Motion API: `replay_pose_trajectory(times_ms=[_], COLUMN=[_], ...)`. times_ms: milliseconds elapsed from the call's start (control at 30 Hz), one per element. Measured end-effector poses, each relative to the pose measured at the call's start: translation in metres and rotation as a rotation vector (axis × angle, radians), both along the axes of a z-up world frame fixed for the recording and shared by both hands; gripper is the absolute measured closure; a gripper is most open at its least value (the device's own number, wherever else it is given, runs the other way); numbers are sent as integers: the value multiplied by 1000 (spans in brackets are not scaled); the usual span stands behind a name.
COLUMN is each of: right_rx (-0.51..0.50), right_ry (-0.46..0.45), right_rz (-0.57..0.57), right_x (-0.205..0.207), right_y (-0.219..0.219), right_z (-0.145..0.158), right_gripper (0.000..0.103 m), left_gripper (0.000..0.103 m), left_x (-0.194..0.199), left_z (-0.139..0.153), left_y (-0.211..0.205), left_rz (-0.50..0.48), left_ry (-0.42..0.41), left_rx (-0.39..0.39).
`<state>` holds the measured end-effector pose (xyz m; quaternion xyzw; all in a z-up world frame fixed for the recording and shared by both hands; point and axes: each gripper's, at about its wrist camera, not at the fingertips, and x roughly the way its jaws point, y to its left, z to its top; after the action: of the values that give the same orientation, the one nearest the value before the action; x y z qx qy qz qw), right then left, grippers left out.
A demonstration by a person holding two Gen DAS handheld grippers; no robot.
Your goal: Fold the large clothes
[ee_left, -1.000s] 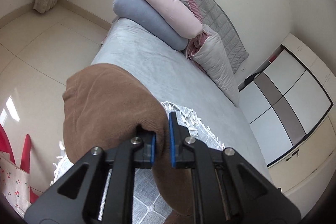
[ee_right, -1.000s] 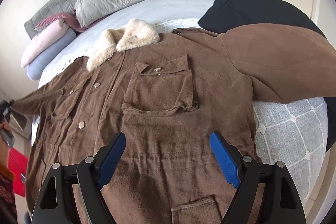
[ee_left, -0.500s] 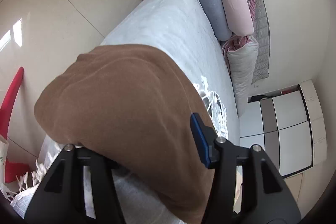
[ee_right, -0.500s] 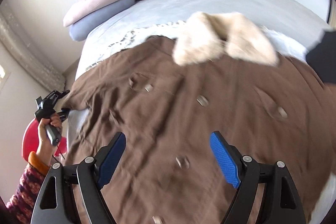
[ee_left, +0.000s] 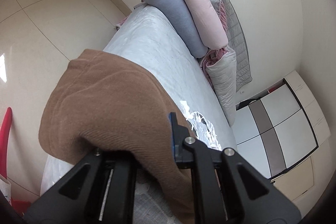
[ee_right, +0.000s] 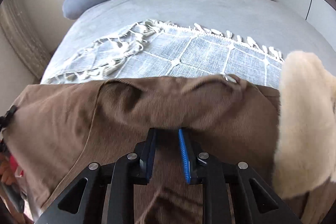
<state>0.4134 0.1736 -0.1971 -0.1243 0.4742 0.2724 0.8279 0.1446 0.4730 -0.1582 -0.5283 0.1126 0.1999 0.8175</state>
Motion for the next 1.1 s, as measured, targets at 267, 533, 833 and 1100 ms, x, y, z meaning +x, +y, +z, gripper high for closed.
replay_pose_trajectory(times_ms=[267,533,833,1100], right_rx=[122,203,279,309], right_ry=[56,55,37,80], right_rz=[-77,-89,-166,-358], right_x=[10,-35,-59,-55], right_y=[-30,-131,-216,-316], right_z=[27,94,126,102], right_gripper=[79,42,36,35], left_gripper=[93,93,83,44], left_x=[-4,22,84,79], left_z=[42,180,240,200], left_y=[-4,-82,-259,-295], left_rz=[-15,-179,-744,-1196], left_ry=[-32,-109,-134,-56], left_rx=[82,475,713,728])
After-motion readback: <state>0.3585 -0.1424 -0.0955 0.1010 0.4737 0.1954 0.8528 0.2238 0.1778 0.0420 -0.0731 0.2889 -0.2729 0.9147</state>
